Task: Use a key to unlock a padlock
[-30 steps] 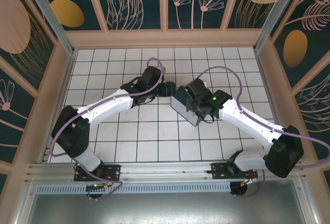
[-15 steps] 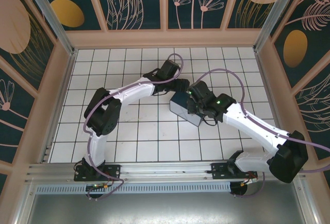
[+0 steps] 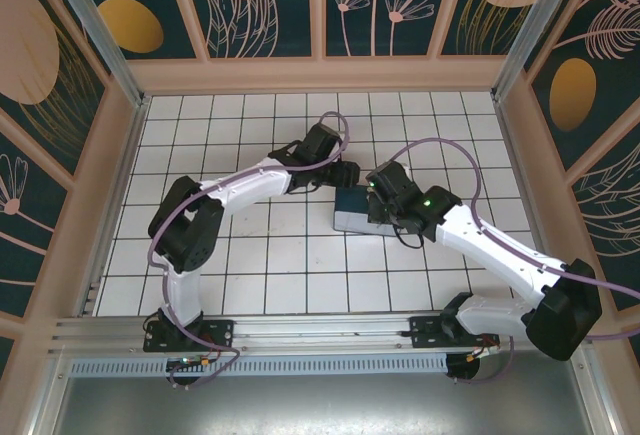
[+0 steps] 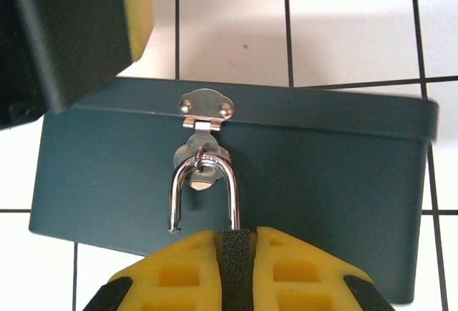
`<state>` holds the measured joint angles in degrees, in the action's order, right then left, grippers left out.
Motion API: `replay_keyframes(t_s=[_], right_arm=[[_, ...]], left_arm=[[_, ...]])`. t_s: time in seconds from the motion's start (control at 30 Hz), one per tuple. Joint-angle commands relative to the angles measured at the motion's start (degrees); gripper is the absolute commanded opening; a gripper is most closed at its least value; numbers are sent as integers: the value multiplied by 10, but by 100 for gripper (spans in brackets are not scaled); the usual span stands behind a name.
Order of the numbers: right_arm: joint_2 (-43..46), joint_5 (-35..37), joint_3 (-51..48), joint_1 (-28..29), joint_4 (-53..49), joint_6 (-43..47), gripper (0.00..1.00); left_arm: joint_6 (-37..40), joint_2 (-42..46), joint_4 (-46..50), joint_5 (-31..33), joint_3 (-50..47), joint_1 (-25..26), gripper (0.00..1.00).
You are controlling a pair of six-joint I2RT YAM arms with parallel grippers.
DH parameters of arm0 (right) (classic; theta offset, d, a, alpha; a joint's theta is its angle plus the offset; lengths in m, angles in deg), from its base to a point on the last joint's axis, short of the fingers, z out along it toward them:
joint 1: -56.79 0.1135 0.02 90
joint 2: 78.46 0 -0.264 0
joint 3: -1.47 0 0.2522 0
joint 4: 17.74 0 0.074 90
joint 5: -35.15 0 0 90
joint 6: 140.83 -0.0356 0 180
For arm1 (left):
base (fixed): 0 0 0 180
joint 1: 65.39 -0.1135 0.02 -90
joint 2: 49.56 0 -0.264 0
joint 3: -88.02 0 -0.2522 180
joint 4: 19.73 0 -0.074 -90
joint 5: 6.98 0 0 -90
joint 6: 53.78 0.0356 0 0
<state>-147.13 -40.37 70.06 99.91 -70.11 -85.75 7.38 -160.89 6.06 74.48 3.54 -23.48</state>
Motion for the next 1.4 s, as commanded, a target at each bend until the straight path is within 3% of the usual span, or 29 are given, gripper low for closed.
replay_keyframes(t_s=[0.0,0.47,0.73,1.03,1.13,1.37], right_arm=[[-6,62,-9,-11,-3,-39,0],[-54,63,-12,-59,115,6,0],[-34,17,-50,-96,196,39,0],[-22,-34,-74,-115,236,51,0],[-21,-38,-77,-134,234,52,0],[-38,-31,-81,-152,256,17,0]], left_arm=[[-16,18,23,15,-37,-1,56],[-79,84,-63,-58,-125,0,54],[-63,111,-59,-32,-92,-1,61],[-36,50,-67,-55,-57,22,65],[-31,30,-71,-62,-50,25,64],[-39,7,-82,-76,-52,39,51]])
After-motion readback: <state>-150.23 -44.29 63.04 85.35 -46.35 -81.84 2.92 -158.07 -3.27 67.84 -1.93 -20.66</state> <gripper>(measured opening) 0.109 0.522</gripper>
